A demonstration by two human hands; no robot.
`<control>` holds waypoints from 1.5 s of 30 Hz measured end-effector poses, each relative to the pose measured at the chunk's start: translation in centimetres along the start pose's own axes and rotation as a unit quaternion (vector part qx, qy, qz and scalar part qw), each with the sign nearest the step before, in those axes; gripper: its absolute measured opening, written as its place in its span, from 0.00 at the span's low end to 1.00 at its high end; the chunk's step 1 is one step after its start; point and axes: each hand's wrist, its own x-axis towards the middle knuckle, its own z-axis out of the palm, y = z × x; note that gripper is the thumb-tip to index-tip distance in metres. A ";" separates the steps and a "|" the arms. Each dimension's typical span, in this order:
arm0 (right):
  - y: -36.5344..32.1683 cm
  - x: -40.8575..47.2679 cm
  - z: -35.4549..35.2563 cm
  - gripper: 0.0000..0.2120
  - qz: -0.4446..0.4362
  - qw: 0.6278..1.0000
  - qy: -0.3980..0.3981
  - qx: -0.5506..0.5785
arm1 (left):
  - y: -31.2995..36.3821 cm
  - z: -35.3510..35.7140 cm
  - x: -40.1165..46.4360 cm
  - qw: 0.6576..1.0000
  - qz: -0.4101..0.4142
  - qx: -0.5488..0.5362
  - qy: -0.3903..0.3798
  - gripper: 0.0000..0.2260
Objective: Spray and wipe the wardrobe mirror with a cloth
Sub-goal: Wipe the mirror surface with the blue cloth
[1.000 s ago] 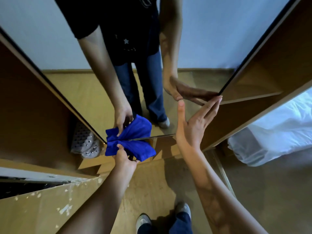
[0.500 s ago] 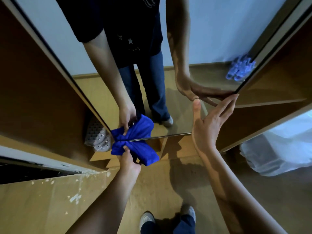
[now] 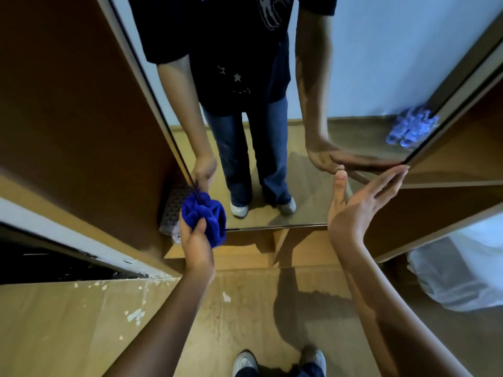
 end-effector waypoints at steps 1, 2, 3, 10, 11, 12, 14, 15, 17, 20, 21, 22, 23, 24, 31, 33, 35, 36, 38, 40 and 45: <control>0.0 0.0 0.0 0.46 -0.001 1.000 0.001 -0.002 | 0.9 0.2 -0.6 0.999 0.033 0.003 -0.011 0.22; -0.1 0.0 0.0 0.46 -0.001 1.000 0.002 -0.005 | 1.7 0.5 -1.3 0.998 0.067 0.012 -0.020 0.22; -0.2 0.1 0.0 0.46 0.000 1.000 0.002 -0.008 | 2.4 0.7 -1.8 0.994 0.103 0.034 -0.024 0.21; -0.5 0.4 -0.5 0.45 0.015 0.999 -0.016 -0.026 | 7.9 3.1 -2.6 0.948 0.295 0.123 -0.008 0.20; -0.5 0.4 -0.6 0.45 0.020 0.999 -0.020 -0.025 | 8.7 3.3 -2.5 0.944 0.305 0.124 -0.008 0.21; -0.5 0.3 -0.6 0.45 0.023 0.999 -0.025 -0.024 | 9.4 3.4 -2.5 0.940 0.317 0.123 -0.012 0.21; -0.6 0.3 -0.9 0.45 0.018 0.999 -0.033 -0.027 | 10.3 3.5 -2.4 0.934 0.334 0.124 -0.025 0.21; -0.7 0.3 -0.9 0.45 0.016 0.999 -0.038 -0.029 | 10.5 3.5 -2.2 0.934 0.334 0.126 -0.030 0.21; -0.8 0.3 -1.1 0.46 0.021 0.998 -0.047 -0.034 | 10.2 3.5 -1.8 0.937 0.315 0.145 -0.048 0.23; -0.8 0.2 -1.3 0.46 0.021 0.998 -0.053 -0.040 | 9.6 3.5 -1.2 0.936 0.285 0.193 -0.069 0.28; -0.8 0.1 -1.3 0.46 0.020 0.997 -0.054 -0.046 | 9.5 3.6 -1.1 0.934 0.286 0.201 -0.071 0.29; -0.8 0.1 -1.3 0.46 0.021 0.997 -0.055 -0.051 | 9.4 3.6 -1.2 0.933 0.290 0.203 -0.072 0.30; -0.8 0.1 -1.3 0.46 0.023 0.997 -0.057 -0.056 | 9.5 3.8 -1.3 0.931 0.297 0.202 -0.073 0.31; -0.8 0.0 -1.3 0.46 0.023 0.996 -0.059 -0.058 | 9.8 4.0 -1.5 0.929 0.305 0.196 -0.074 0.31; -1.6 0.2 -1.8 0.46 0.029 0.996 -0.067 -0.057 | 14.8 7.6 -2.9 0.872 0.445 0.200 -0.026 0.42; -1.7 0.2 -1.9 0.46 0.033 0.995 -0.074 -0.061 | 16.8 8.5 -3.1 0.844 0.484 0.233 -0.004 0.43; -1.8 0.1 -2.0 0.46 0.034 0.994 -0.080 -0.069 | 19.2 9.6 -3.7 0.821 0.504 0.269 0.024 0.44; -1.8 0.1 -2.0 0.46 0.034 0.993 -0.082 -0.074 | 20.2 10.1 -4.0 0.811 0.509 0.285 0.042 0.44; -2.0 0.1 -2.2 0.47 0.038 0.993 -0.086 -0.077 | 21.3 10.8 -4.5 0.793 0.519 0.311 0.070 0.42; -2.2 0.1 -2.4 0.47 0.044 0.992 -0.090 -0.080 | 21.0 10.7 -4.6 0.783 0.525 0.325 0.076 0.40; -2.3 -0.2 -2.8 0.47 0.054 0.990 -0.097 -0.082 | 19.1 9.8 -4.5 0.798 0.506 0.324 0.055 0.38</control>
